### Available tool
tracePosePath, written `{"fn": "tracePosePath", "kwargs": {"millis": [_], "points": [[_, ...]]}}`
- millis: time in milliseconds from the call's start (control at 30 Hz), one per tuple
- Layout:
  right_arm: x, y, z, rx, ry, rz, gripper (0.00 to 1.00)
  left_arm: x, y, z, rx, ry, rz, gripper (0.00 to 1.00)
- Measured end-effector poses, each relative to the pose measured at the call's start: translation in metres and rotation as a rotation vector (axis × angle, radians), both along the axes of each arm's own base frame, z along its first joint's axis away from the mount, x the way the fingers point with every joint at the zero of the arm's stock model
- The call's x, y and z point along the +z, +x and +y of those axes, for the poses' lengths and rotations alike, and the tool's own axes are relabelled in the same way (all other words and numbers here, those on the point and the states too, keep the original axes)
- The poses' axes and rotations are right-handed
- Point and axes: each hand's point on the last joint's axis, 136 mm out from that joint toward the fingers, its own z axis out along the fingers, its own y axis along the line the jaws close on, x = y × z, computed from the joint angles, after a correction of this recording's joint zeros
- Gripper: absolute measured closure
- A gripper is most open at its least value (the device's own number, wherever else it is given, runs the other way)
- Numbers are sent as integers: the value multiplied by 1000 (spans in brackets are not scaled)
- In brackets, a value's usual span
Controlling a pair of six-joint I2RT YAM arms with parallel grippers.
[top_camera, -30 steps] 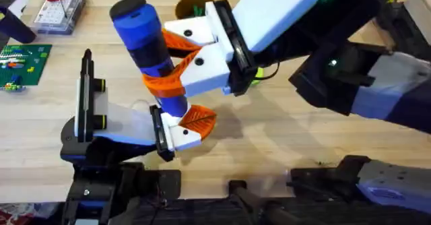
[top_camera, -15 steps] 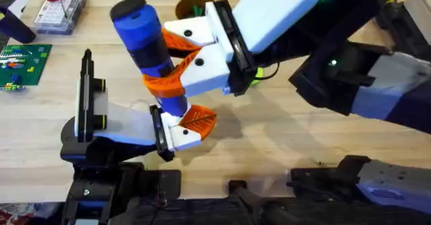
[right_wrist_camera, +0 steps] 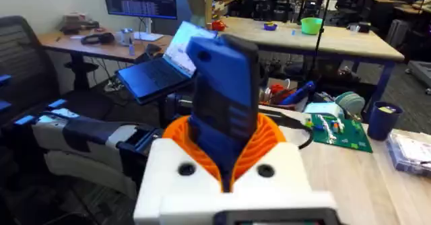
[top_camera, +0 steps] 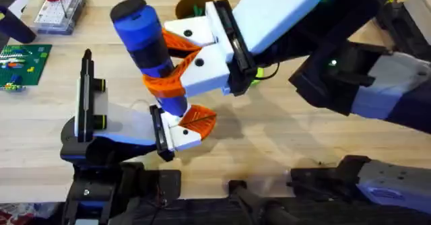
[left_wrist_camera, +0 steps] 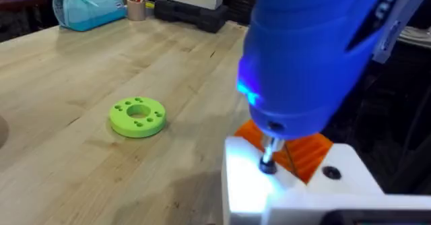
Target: Pick up the gripper from the table and insert it into the empty holder that is missing its gripper. Then pick up a screw, insert it into the mounting hole, and use the screwdriver to tighten it. Finally, clean up the table by picking up the vegetable and placing it into the bucket.
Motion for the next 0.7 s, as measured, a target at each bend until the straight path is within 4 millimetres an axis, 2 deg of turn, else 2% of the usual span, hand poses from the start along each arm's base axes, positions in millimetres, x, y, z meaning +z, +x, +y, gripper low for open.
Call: {"fn": "tracePosePath", "kwargs": {"millis": [700], "points": [[-3,0,0,0,-12,12,975,0,0,0,0,0,0,997]]}}
